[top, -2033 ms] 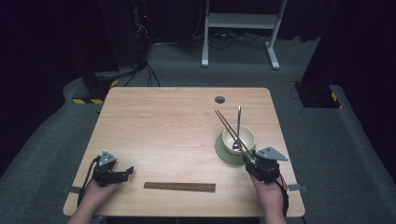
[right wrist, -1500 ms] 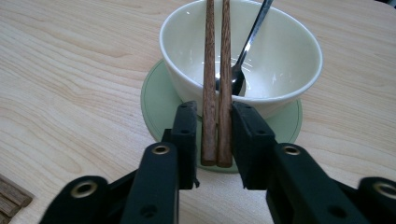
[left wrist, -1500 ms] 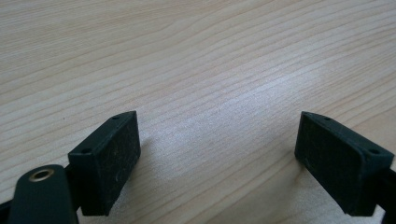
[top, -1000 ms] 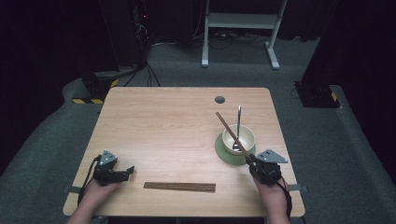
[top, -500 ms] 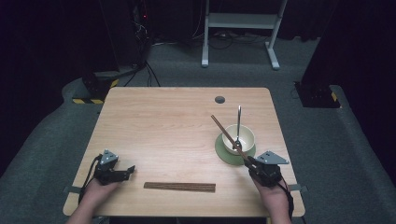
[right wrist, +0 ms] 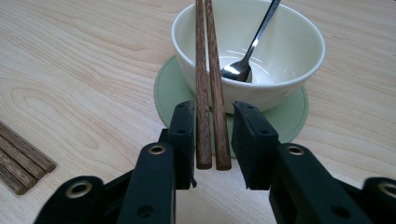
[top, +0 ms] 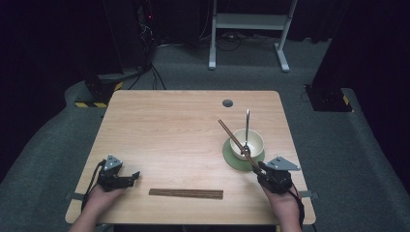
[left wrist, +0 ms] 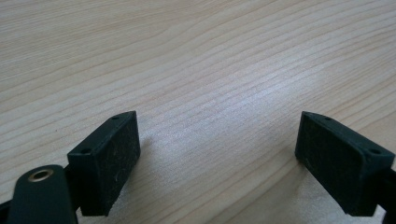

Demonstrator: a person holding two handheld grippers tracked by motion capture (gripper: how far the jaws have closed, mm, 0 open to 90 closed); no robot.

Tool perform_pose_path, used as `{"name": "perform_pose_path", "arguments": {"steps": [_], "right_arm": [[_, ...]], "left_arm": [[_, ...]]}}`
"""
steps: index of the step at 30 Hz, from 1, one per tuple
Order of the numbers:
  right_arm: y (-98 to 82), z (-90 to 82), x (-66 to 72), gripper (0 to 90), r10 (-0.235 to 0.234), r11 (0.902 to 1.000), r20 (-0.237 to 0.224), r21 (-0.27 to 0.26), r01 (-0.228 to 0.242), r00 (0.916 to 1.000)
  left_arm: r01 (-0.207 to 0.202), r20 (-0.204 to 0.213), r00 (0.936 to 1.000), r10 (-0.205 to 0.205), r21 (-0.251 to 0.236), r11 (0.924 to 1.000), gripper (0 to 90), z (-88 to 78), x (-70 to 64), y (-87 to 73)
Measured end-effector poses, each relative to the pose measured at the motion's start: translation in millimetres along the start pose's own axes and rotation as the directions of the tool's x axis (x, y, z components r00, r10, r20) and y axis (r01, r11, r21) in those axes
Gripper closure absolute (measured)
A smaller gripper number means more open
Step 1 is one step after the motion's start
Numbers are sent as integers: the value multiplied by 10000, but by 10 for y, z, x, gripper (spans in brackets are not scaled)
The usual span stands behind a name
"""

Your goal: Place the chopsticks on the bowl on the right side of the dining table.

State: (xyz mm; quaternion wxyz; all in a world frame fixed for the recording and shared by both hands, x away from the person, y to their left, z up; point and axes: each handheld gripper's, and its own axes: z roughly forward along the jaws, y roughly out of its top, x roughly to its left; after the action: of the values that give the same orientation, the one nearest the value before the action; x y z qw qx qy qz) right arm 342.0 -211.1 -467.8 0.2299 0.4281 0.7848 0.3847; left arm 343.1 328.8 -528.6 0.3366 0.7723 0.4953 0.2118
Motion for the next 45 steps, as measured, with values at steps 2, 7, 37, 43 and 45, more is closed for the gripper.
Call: {"name": "perform_pose_path", "arguments": {"steps": [2, 7, 37, 43, 45], "right_arm": [[-2, 3, 1, 677, -1, 10000, 28, 31, 0, 10000], [-11, 0, -18, 675, -22, 10000, 121, 69, 22, 9999], [-74, -34, -217, 655, 859, 9963, 1732, -92, -856, 9811], [-77, -30, -272, 649, 1039, 9946, 1804, -223, -1015, 9781], [-79, -27, -286, 650, 1165, 9932, 1829, -282, -1133, 9762]], "left_arm": [[0, 1, 10000, 0, 1, 10000, 139, 0, 0, 0], [52, -73, 10000, -52, 24, 10000, 137, 3, -10, 4], [-899, -109, 9959, 893, -1304, 9874, 140, 139, -487, 1054], [-1012, 100, 9945, 1039, -1512, 9833, 156, 398, -751, 1253], [-1114, 263, 9928, 1171, -1613, 9806, 163, 475, -868, 1338]]}}
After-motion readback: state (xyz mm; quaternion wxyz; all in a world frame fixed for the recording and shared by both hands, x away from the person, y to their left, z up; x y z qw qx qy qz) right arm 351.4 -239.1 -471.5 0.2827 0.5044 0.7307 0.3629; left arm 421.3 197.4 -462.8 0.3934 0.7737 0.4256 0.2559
